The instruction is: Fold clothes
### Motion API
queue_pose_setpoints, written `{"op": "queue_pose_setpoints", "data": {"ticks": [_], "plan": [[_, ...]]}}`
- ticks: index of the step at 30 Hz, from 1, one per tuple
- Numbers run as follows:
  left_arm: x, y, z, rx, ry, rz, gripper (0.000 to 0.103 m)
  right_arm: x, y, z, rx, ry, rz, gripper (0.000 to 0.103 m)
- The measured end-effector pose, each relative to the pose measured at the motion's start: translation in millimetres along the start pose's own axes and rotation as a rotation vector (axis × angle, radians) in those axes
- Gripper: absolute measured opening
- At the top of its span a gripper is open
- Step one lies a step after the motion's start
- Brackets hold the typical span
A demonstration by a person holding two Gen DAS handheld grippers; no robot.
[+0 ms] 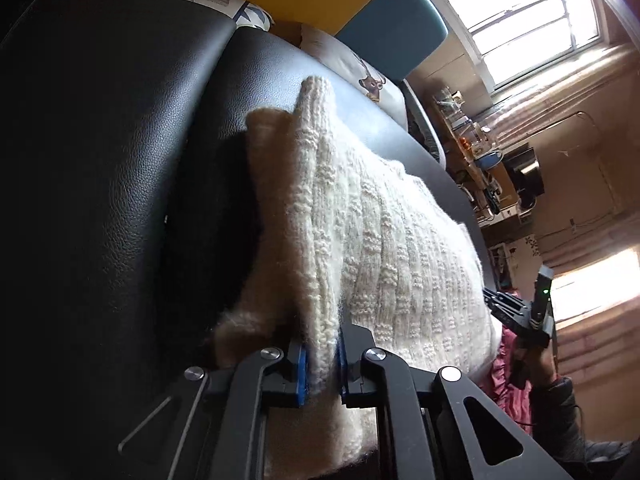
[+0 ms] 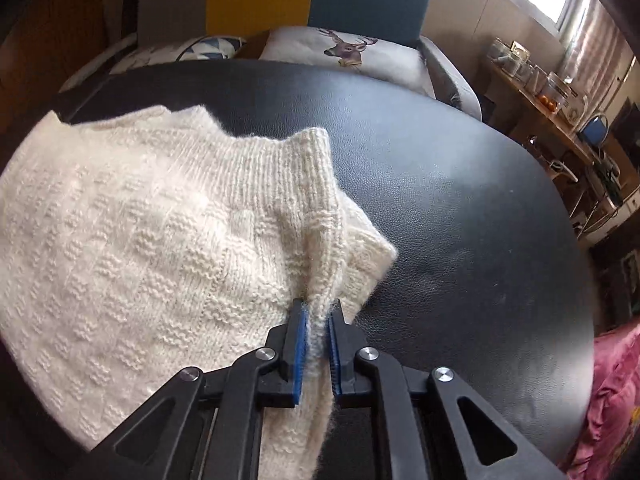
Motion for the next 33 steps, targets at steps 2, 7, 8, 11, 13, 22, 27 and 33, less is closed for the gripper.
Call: {"op": "queue_pose_setpoints", "data": {"ticks": [2, 7, 8, 11, 13, 22, 27, 33], "plan": [[-8, -4, -2, 0.006, 0.008, -0.031, 0.014, -1, -1, -5, 0.030, -0.026, -0.007, 0.018], [-18, -29, -4, 0.021, -0.029, -0.099, 0.025, -12, -1, -21, 0.114, -0.062, -0.046, 0.018], [-17, -35, -6, 0.023, -0.024, -0.103, 0.027, -19, -4, -22, 0.139, -0.059, -0.073, 0.019], [-14, -49, -9, 0.046, -0.037, -0.107, 0.038, -42, -14, -15, 0.171, -0.094, -0.169, 0.024], [-8, -60, -13, 0.064, -0.050, -0.097, 0.041, -49, -25, 1, 0.139, -0.139, -0.197, 0.025], [6, -64, -7, 0.079, -0.271, -0.069, 0.007, 16, -32, 49, 0.057, -0.108, -0.081, 0.028], [-5, -59, 30, -0.070, -0.032, -0.079, 0.022, 17, -25, 33, 0.147, -0.215, -0.115, 0.028], [-44, -8, 44, -0.094, 0.143, -0.118, 0.043, 8, -26, 37, 0.162, -0.178, -0.135, 0.028]]}}
Point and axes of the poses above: each gripper's, at about its wrist camera, not at the fingertips, and x roughly the way its jaws point, z to its left, y to its underside, the point moved 2 cm from there along x, roughly the way its jaws point, and after that the axes turned 8 degrees about z, right-handed, at the moved point
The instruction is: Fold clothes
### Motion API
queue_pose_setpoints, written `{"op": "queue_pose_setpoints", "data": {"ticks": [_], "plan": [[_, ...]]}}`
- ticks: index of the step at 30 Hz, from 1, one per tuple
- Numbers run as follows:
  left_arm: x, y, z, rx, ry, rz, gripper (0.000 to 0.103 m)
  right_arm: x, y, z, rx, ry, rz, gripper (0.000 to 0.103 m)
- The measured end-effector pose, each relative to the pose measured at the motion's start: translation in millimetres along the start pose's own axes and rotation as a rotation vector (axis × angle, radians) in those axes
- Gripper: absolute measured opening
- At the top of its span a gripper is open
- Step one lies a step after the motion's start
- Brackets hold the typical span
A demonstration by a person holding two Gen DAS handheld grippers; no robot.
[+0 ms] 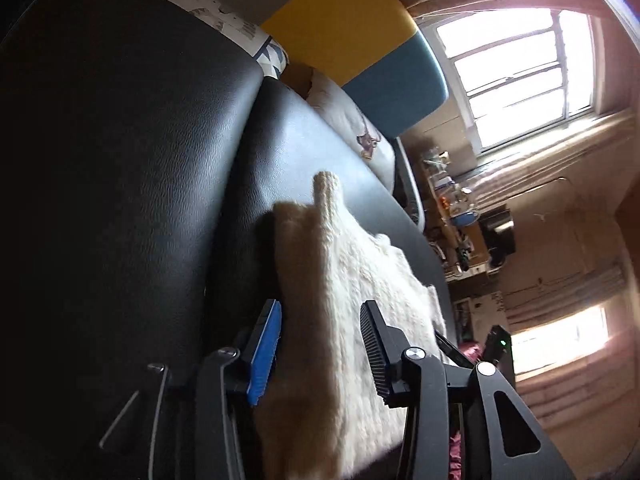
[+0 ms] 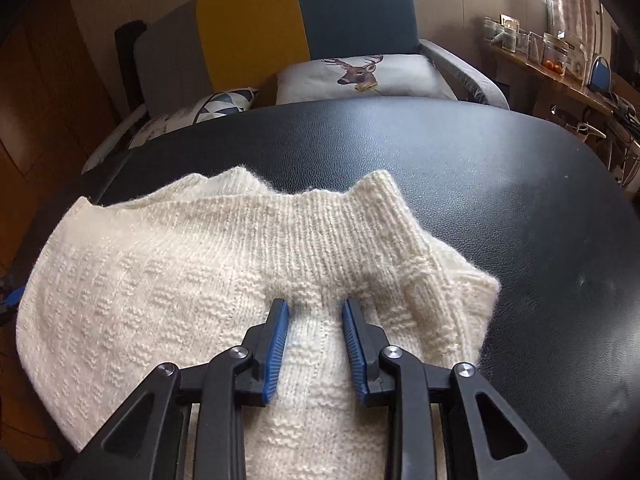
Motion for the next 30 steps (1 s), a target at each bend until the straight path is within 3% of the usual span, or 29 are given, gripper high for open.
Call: {"op": "queue_pose_setpoints", "data": {"ticks": [2, 5, 11, 14, 19, 22, 25, 26, 27, 28, 29, 30], "plan": [[-16, 19, 2, 0.011, 0.052, -0.006, 0.047, -9, -5, 13, -0.009, 0.036, -0.030, 0.028], [-30, 43, 5, 0.031, 0.113, 0.009, 0.057, -18, -10, 51, -0.077, -0.056, -0.045, 0.028], [-28, 48, 0, 0.121, 0.232, 0.037, 0.066, -1, -8, 161, -0.320, -0.317, 0.106, 0.029], [-15, 40, -1, 0.166, 0.249, 0.084, 0.071, 10, -6, 197, -0.390, -0.334, 0.167, 0.029], [11, 30, -6, 0.269, 0.234, 0.220, 0.079, 23, -10, 211, -0.398, -0.295, 0.208, 0.029], [16, 35, -21, 0.369, 0.311, 0.294, 0.079, 29, -12, 204, -0.373, -0.308, 0.225, 0.030], [18, 38, -29, 0.413, 0.375, 0.353, 0.078, 29, -13, 200, -0.370, -0.312, 0.239, 0.030], [17, 38, -27, 0.382, 0.385, 0.372, 0.078, 28, -14, 200, -0.374, -0.306, 0.239, 0.030], [16, 37, -25, 0.352, 0.396, 0.389, 0.069, 27, -16, 199, -0.382, -0.297, 0.238, 0.030], [12, 35, -26, 0.334, 0.414, 0.388, 0.050, 28, -19, 198, -0.389, -0.290, 0.240, 0.030], [5, 36, -29, 0.353, 0.424, 0.373, 0.044, 31, -20, 195, -0.381, -0.294, 0.244, 0.030], [2, 41, -32, 0.396, 0.377, 0.364, 0.037, 36, -20, 193, -0.360, -0.305, 0.248, 0.030]]}}
Point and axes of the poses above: each gripper's, at about its wrist camera, not at the fingertips, and x roughly the way its jaws point, z to its left, y to its underside, the point moved 2 cm from there along x, roughly the way its jaws point, and after that the axes turned 8 degrees about z, right-handed, at the moved point
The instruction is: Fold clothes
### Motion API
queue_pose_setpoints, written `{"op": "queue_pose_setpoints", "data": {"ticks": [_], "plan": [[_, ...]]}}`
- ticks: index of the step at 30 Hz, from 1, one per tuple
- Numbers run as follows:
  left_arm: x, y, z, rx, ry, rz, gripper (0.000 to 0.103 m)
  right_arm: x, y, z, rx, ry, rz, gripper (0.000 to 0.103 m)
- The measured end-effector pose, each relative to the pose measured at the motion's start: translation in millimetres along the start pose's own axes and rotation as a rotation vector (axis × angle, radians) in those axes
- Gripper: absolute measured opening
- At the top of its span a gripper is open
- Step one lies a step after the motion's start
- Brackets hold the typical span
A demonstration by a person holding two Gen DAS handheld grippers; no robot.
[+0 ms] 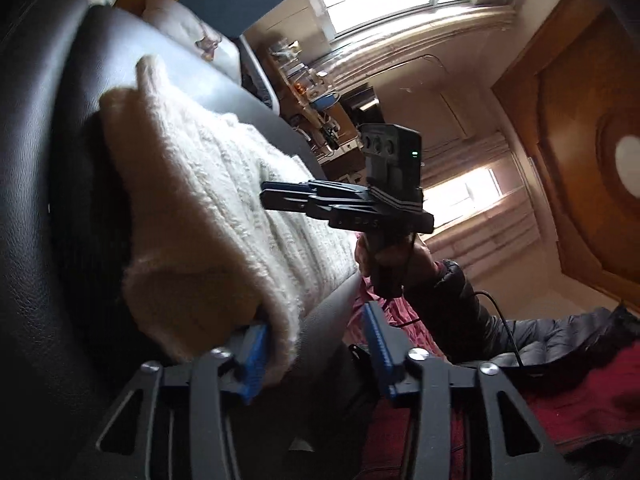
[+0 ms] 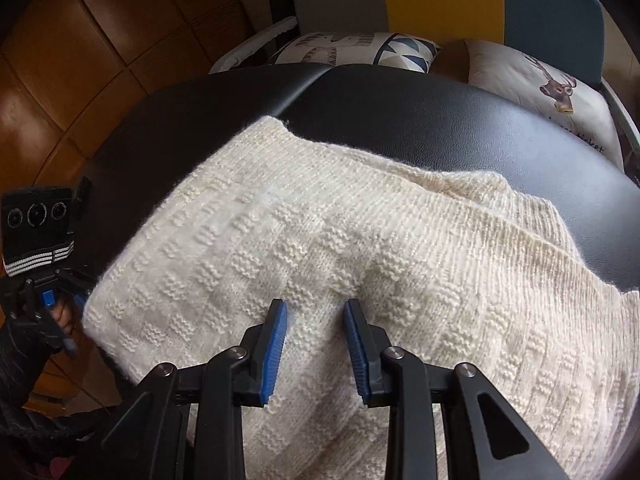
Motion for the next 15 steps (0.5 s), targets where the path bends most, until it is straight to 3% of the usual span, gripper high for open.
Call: {"op": "queue_pose_setpoints", "data": {"ticks": [2, 4, 5, 9, 11, 12, 14, 15], "plan": [[10, 10, 2, 0.025, -0.139, 0.063, 0.009, 6, 4, -7, 0.044, -0.047, -0.039, 0.031], [26, 22, 16, 0.015, -0.297, 0.157, 0.006, 6, 10, -12, 0.055, -0.089, -0.085, 0.031], [21, 25, 16, -0.003, -0.268, 0.135, 0.006, 6, 13, -16, 0.066, -0.112, -0.102, 0.031], [6, 39, 13, -0.047, -0.273, 0.121, 0.006, 5, 20, -26, 0.098, -0.169, -0.152, 0.030], [-1, 35, 14, -0.087, -0.233, 0.049, 0.006, 5, 23, -28, 0.106, -0.175, -0.173, 0.030], [-5, 33, 14, -0.107, -0.214, 0.013, 0.007, 4, 24, -29, 0.112, -0.178, -0.186, 0.030], [-12, 30, 15, -0.146, -0.174, -0.059, 0.023, 5, 27, -26, 0.115, -0.173, -0.212, 0.030], [-15, 28, 15, -0.166, -0.154, -0.095, 0.048, 4, 28, -25, 0.112, -0.163, -0.221, 0.030]]}}
Point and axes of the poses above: each gripper's, at about its wrist camera, not at the fingertips, and x roughly the way its jaws point, z to its left, y to its underside, the point moved 2 cm from there along x, roughly the way its jaws point, and after that the axes turned 8 degrees about z, right-handed, at the moved point
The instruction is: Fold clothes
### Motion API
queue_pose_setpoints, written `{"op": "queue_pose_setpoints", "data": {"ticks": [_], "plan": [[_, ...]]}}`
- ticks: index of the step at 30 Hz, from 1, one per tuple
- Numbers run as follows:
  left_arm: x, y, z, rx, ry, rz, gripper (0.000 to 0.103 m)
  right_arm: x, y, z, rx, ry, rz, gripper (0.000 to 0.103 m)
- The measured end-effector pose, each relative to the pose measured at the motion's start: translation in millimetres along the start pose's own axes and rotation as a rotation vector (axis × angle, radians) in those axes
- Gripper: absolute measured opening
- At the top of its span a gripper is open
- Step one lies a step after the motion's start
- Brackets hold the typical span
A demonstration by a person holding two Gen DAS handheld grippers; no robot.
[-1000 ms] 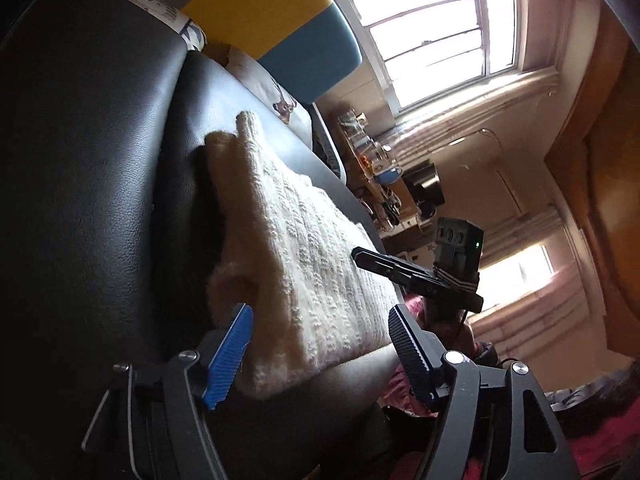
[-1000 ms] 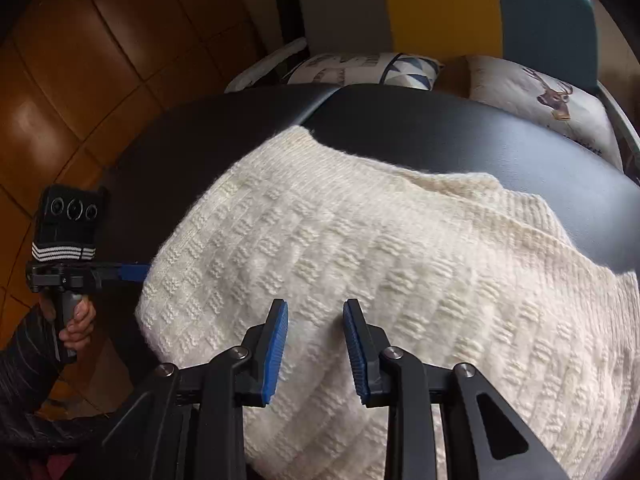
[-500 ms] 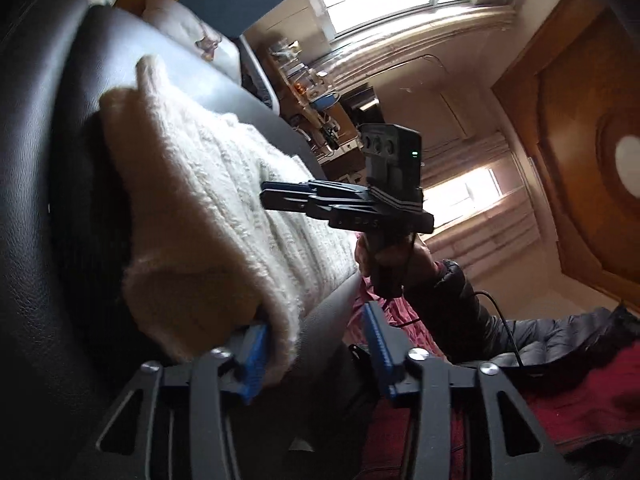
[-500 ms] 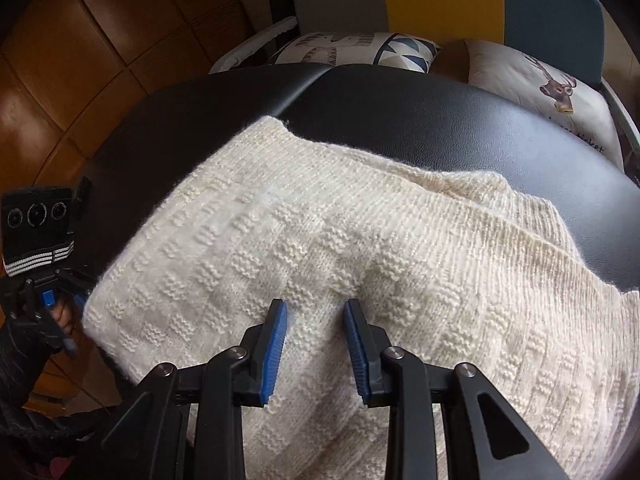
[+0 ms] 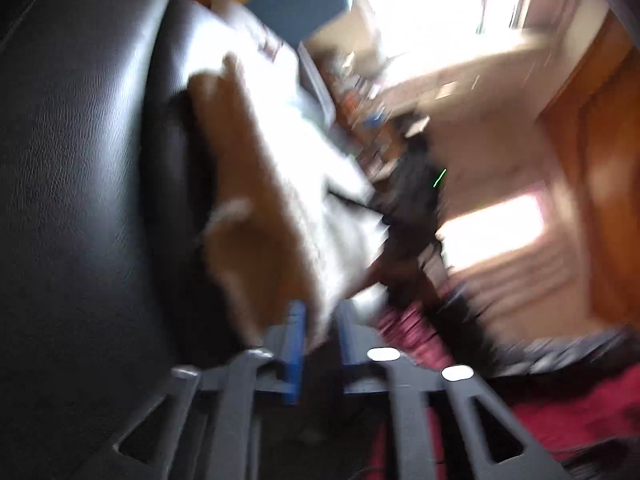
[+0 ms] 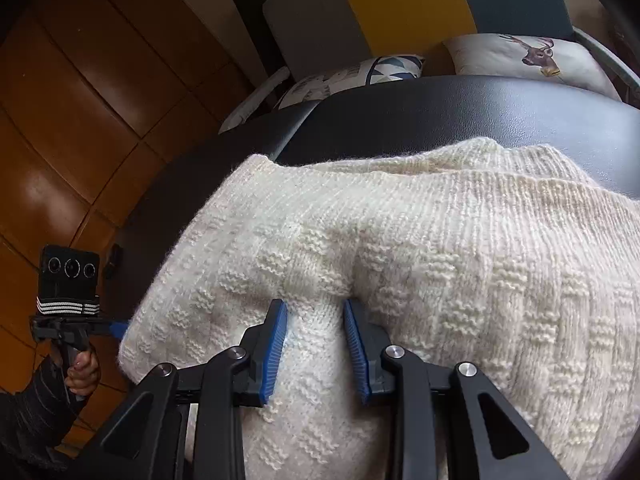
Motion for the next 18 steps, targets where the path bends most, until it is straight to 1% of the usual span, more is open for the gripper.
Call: {"op": "queue_pose_setpoints", "data": {"ticks": [1, 2, 3, 5, 7, 8, 9, 10, 11, 12, 13, 14, 16, 18], "plan": [[-3, -2, 1, -0.023, 0.022, -0.032, 0.071, -2, 0, 3, -0.007, 0.013, -0.001, 0.030], [-7, -4, 1, -0.046, 0.043, -0.065, 0.075, -4, -1, 6, -0.008, 0.025, 0.007, 0.030], [-10, -7, 2, -0.068, 0.062, -0.094, 0.075, -6, -2, 9, -0.005, 0.036, 0.019, 0.030], [3, -17, -1, -0.068, 0.028, -0.081, 0.075, -15, -2, 16, -0.016, 0.055, 0.028, 0.030], [15, -28, -4, -0.069, -0.008, -0.067, 0.075, -26, 0, 24, -0.076, 0.100, 0.018, 0.031], [20, -30, -5, -0.068, -0.045, -0.051, 0.074, -31, 4, 28, -0.116, 0.141, 0.021, 0.033], [26, -33, -7, -0.068, -0.082, -0.036, 0.063, -34, 10, 30, -0.158, 0.200, 0.039, 0.033], [31, -36, -8, -0.067, -0.119, -0.020, 0.037, -34, 15, 30, -0.197, 0.262, 0.064, 0.033], [36, -39, -10, -0.067, -0.156, -0.005, 0.023, -34, 23, 27, -0.224, 0.319, 0.100, 0.034], [41, -41, -11, -0.068, -0.192, 0.010, 0.012, -33, 35, 22, -0.236, 0.352, 0.139, 0.034], [43, -38, -6, -0.087, -0.222, 0.015, 0.012, -36, 47, 16, -0.241, 0.350, 0.147, 0.034], [43, -35, -2, -0.107, -0.248, 0.020, 0.011, -40, 55, 13, -0.239, 0.338, 0.128, 0.034], [40, -27, 11, -0.162, -0.217, -0.001, 0.009, -45, 65, 8, -0.219, 0.325, 0.081, 0.035], [41, -23, 15, -0.183, -0.200, -0.023, 0.010, -44, 68, 9, -0.203, 0.333, 0.036, 0.037]]}}
Point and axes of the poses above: each gripper's, at about its wrist camera, not at the fingertips, and x roughly the way its jaws point, z to its left, y to its underside, the point moved 2 cm from there along x, roughly the way its jaws point, and after that the axes turned 8 degrees about z, right-handed, at the moved point
